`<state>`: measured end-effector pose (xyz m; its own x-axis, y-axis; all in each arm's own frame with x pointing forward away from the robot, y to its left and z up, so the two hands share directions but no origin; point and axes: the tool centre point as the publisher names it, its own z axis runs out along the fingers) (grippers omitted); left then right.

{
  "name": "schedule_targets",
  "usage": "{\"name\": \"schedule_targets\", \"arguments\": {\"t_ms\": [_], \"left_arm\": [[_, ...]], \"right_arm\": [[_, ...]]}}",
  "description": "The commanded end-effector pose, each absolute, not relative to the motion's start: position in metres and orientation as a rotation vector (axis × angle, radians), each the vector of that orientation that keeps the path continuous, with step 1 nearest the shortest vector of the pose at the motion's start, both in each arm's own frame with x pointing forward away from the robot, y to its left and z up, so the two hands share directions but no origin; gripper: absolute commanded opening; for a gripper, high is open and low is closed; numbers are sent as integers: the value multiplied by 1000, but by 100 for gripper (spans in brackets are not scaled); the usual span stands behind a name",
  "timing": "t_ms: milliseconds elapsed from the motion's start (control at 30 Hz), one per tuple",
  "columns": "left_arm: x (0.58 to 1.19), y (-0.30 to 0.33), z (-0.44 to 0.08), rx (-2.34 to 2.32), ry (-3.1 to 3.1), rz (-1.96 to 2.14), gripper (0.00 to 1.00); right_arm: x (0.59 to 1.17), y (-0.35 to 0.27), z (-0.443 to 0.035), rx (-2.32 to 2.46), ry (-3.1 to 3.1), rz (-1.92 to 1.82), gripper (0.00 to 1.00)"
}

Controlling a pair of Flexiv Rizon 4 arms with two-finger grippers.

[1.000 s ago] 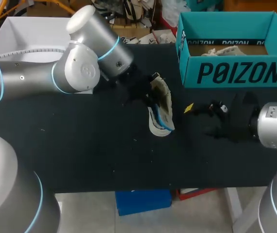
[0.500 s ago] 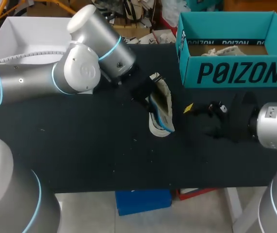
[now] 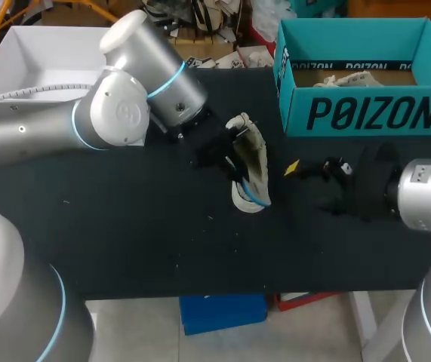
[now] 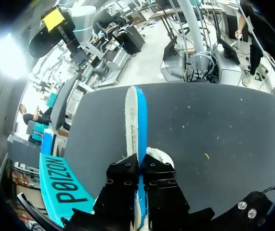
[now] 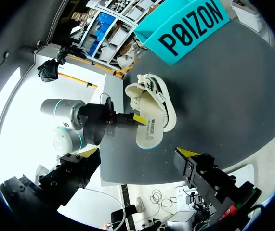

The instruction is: Take the shoe out of the shoebox, open the shoe tongue, remove and reinsert the insole, then place the shoe into the shoebox

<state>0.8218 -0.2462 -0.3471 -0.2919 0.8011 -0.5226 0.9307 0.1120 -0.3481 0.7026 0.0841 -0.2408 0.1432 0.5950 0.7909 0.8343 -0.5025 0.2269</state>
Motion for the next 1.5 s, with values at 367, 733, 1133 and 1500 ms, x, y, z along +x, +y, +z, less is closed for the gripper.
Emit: {"name": "schedule_targets", "arguments": {"t_ms": [367, 733, 1133, 1500], "left_arm": [[831, -242, -350, 1684, 2165, -889, 0], [846, -247, -351, 1654, 2155, -856, 0], [845, -248, -341, 1641, 2114, -862, 0], [831, -250, -323, 1600, 2052, -866, 0]], "right_arm": [[697, 72, -237, -2130, -1394, -1286, 100], [697, 72, -237, -2130, -1394, -1286, 100], [697, 72, -237, -2130, -1394, -1286, 100], [697, 72, -237, -2130, -1394, -1286, 100]]}}
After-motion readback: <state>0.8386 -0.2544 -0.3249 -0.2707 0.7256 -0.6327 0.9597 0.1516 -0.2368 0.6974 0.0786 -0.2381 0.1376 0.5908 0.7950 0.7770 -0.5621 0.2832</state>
